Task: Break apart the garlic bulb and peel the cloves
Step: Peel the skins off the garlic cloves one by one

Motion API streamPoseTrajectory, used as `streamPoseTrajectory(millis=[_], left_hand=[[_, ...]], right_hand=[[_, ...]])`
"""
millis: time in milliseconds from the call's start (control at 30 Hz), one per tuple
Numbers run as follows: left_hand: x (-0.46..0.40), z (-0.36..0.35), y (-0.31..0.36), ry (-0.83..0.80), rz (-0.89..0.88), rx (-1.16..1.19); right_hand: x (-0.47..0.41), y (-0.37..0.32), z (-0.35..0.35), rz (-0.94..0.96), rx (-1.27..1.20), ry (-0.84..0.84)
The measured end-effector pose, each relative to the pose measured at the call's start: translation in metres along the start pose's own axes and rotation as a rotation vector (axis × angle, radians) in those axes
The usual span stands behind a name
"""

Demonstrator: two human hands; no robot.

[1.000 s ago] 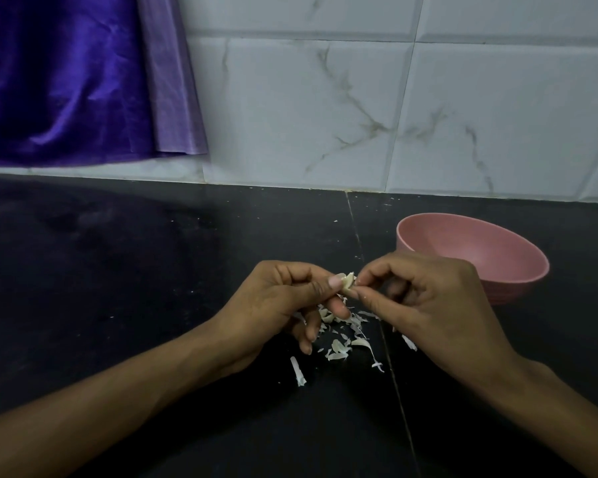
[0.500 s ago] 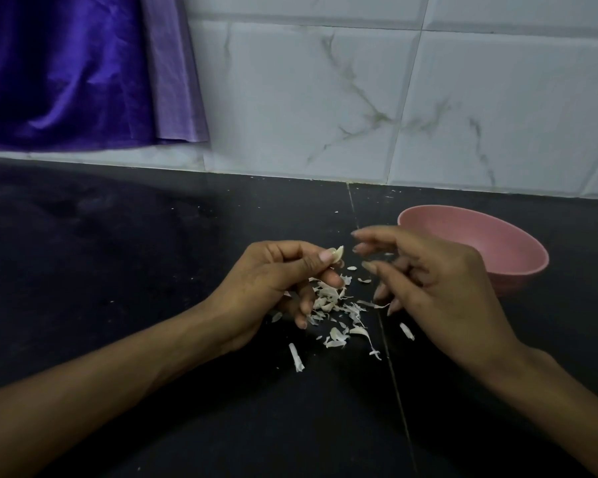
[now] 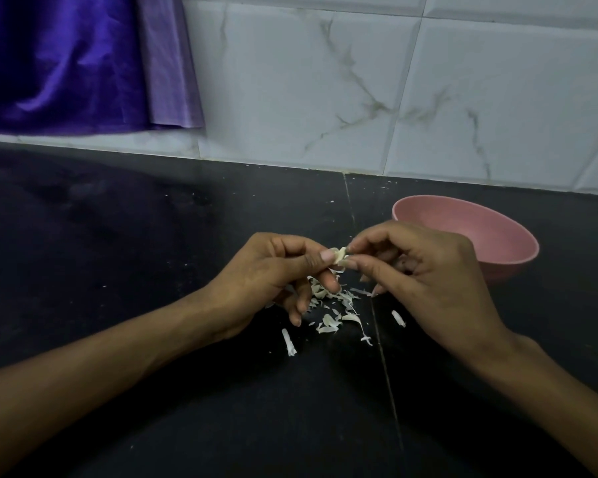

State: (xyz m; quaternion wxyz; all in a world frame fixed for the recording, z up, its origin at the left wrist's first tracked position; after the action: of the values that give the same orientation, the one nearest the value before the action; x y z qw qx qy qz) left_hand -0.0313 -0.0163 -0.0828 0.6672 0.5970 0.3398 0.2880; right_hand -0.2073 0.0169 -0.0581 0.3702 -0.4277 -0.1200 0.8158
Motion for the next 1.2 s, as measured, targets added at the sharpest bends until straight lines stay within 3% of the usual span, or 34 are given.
streamPoseTrajectory(millis=[567,933,1067,1200], left_hand=[[-0.001,-0.003,0.001,0.008,-0.016,-0.005],[0.001,-0.006,-0.001,-0.004,-0.034,0.082],[0.0,-0.002,0.014,0.053,-0.117,0.114],[0.0,-0.008,0.018,0.045,-0.141,0.141]], right_hand=[[0.002,0.002,-0.001,0.019,0.05,-0.007],[0.003,0.005,-0.006,-0.035,-0.056,-0.027],[0.007,0.006,-0.023,-0.008,0.06,-0.171],[0.003,0.009,-0.017,-0.018,0.14,-0.119]])
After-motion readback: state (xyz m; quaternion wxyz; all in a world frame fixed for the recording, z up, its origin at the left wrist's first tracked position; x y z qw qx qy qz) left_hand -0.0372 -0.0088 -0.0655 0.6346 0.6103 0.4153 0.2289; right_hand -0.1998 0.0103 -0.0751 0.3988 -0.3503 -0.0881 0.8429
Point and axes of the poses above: each hand's wrist, its own x-axis away from the middle knuckle, its own z-axis out of the back of the hand, y = z × x, the point moved 3 cm from there along -x, towards the middle knuckle, and after that the axes turned 8 degrees about -y, right-handed, at the moved point
